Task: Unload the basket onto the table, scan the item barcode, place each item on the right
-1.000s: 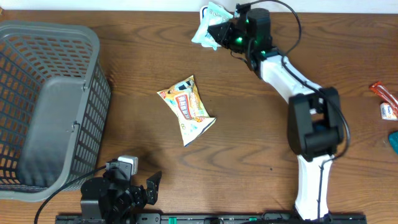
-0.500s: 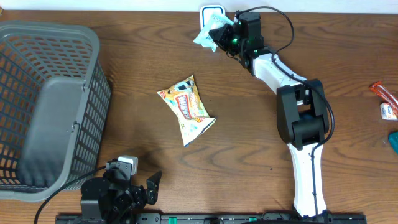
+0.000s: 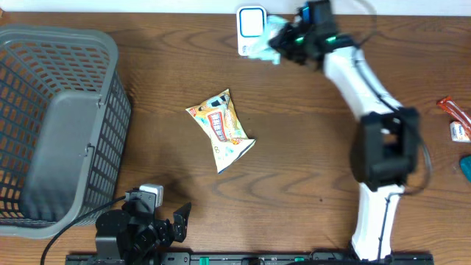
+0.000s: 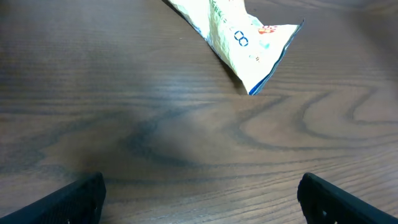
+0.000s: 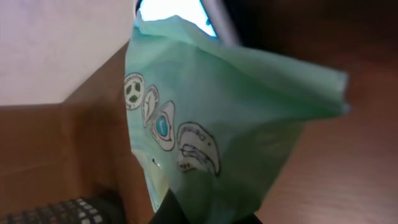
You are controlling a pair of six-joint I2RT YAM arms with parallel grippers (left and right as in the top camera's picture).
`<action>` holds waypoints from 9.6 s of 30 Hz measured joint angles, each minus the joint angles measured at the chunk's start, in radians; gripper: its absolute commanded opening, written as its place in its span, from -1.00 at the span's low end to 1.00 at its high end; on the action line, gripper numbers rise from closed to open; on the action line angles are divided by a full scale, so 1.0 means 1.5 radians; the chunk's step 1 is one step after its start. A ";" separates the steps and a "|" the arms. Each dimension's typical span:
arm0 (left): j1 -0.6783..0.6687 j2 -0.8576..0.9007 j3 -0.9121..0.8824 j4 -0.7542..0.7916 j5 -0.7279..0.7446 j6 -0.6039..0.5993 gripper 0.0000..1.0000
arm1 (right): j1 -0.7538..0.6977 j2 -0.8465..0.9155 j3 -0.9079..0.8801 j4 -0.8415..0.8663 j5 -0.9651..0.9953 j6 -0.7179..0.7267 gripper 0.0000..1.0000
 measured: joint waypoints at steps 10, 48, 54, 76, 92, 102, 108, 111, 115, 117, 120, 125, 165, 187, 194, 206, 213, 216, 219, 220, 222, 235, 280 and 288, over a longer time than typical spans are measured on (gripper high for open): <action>0.000 0.000 0.000 0.000 0.000 0.000 0.97 | -0.197 -0.112 0.018 -0.251 0.049 -0.073 -0.98; 0.000 0.000 0.000 0.000 0.000 0.000 0.97 | -0.509 -0.105 -0.226 0.065 0.054 -0.148 0.98; 0.000 0.000 0.000 0.000 0.000 0.000 0.97 | -0.503 -0.166 -0.208 0.020 -0.083 -0.142 0.99; 0.000 0.000 0.000 0.000 0.000 0.000 0.97 | 0.162 -0.220 -0.195 -0.066 -0.013 -0.277 -0.90; 0.000 0.000 0.000 0.000 0.000 0.000 0.97 | 0.361 -0.080 -0.195 -0.078 0.330 -0.377 -0.98; 0.000 0.000 0.000 0.000 0.000 0.000 0.97 | 0.358 -0.030 -0.179 -0.259 0.365 -0.375 -0.98; 0.000 0.000 0.000 0.000 0.000 0.000 0.97 | 0.340 -0.025 -0.162 -0.331 0.466 -0.324 -0.98; 0.000 0.000 0.000 0.000 0.000 0.000 0.97 | 0.308 -0.014 -0.101 -0.401 0.495 -0.314 -0.98; 0.000 0.000 0.000 0.000 0.000 0.000 0.97 | 0.274 -0.019 0.009 -0.451 0.464 -0.313 -0.98; 0.000 0.000 0.000 0.000 0.000 0.000 0.97 | 0.269 -0.036 0.038 -0.451 0.428 -0.317 -0.98; 0.000 0.000 0.000 0.000 0.000 0.000 0.97 | 0.273 -0.072 0.053 -0.450 0.358 -0.325 -0.98; 0.000 0.000 0.000 0.000 0.000 0.000 0.97 | 0.282 -0.085 0.007 -0.411 0.292 -0.328 -0.98; 0.000 0.000 0.000 0.000 0.000 0.000 0.97 | 0.300 -0.183 -0.457 -0.327 0.339 -0.219 -0.98; 0.000 0.000 0.000 0.000 0.000 0.000 0.97 | 0.305 -0.206 -0.275 -0.322 0.357 -0.310 0.99; 0.000 0.000 0.000 0.000 0.000 0.000 0.97 | 0.392 -0.206 -0.374 -0.187 0.418 -0.370 0.99; 0.000 0.000 0.000 0.000 0.000 0.000 0.97 | 0.440 -0.146 -0.438 -0.036 0.684 -0.394 0.54; 0.000 0.000 0.000 0.000 0.000 0.000 0.97 | 0.432 -0.094 -0.414 -0.167 0.739 -0.387 -0.98; 0.000 0.000 0.000 0.000 0.000 0.000 0.97 | 0.428 -0.091 -0.408 -0.192 0.734 -0.376 -0.98; 0.000 0.000 0.000 0.000 0.000 0.000 0.97 | 0.412 -0.090 -0.386 -0.226 0.696 -0.374 -0.98; 0.000 0.000 0.000 0.000 0.000 0.000 0.97 | 0.403 -0.090 -0.370 -0.248 0.673 -0.376 -0.98; 0.000 0.000 0.000 0.000 0.000 0.000 0.97 | 0.385 -0.089 -0.337 -0.299 0.617 -0.386 -0.98; 0.000 0.000 0.000 0.000 0.000 0.000 0.97 | 0.221 -0.138 -0.156 -0.476 -0.137 -0.654 -0.98; 0.000 0.000 0.000 0.000 0.000 0.000 0.97 | 0.024 -0.083 -0.359 -0.263 -0.380 -0.565 -0.97; 0.000 0.000 0.000 0.000 0.000 0.000 0.97 | 0.062 -0.139 -0.245 -0.358 -0.063 -0.487 -0.97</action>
